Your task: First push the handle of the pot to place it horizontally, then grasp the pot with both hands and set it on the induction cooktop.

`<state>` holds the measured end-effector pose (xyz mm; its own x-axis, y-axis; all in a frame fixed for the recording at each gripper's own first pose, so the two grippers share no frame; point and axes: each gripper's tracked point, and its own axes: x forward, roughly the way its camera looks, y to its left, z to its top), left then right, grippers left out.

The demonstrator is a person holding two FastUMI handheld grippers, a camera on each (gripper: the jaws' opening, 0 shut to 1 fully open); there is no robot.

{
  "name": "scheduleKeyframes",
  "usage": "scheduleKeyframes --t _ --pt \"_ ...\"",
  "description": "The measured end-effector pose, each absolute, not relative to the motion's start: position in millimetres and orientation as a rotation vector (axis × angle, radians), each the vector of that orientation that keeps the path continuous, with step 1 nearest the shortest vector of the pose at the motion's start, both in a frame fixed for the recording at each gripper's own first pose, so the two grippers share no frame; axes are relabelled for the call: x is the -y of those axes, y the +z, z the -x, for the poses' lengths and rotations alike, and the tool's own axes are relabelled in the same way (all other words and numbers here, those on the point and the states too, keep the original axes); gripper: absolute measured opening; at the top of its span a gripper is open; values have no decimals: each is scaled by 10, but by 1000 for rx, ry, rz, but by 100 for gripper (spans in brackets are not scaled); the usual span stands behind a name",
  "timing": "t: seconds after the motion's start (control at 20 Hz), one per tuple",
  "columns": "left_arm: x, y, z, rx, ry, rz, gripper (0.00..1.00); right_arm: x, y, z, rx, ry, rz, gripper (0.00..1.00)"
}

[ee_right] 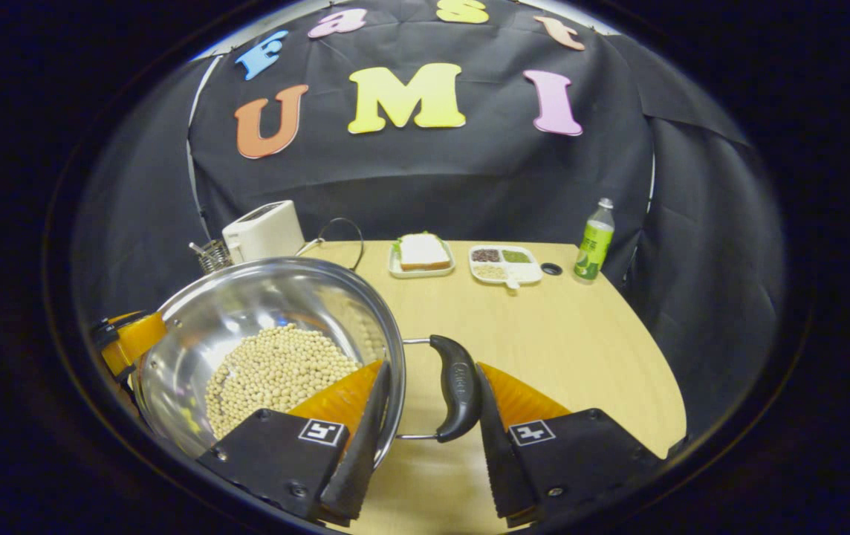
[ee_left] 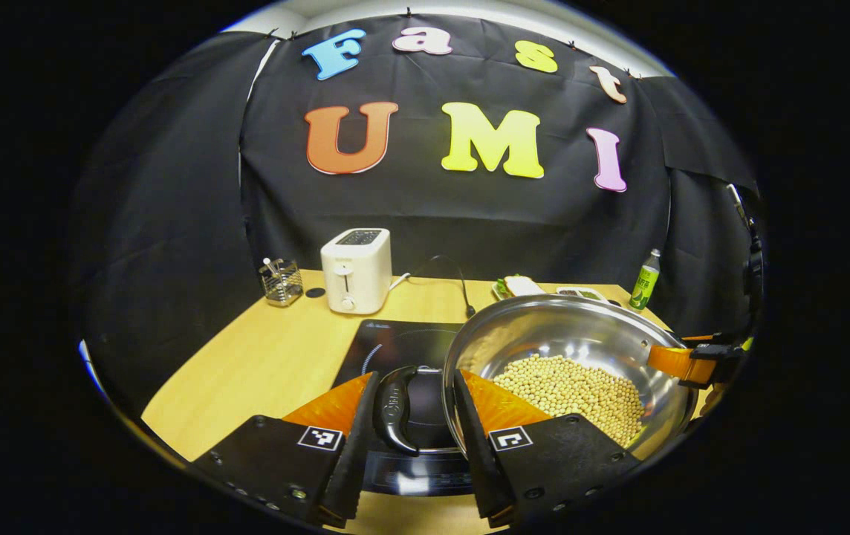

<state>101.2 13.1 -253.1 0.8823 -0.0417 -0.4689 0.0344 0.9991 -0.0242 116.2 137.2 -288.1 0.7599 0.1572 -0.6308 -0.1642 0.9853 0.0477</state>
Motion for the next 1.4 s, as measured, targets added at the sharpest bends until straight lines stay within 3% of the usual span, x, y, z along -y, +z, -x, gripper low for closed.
scheduleKeyframes --t 0.85,1.4 --pt "-980 -2338 -1911 -468 26 30 54 -2445 -2656 -2091 -643 231 -27 64" --pt "-1174 -2949 -2207 -535 32 83 54 -2708 -3183 -2373 -693 220 -20 62"
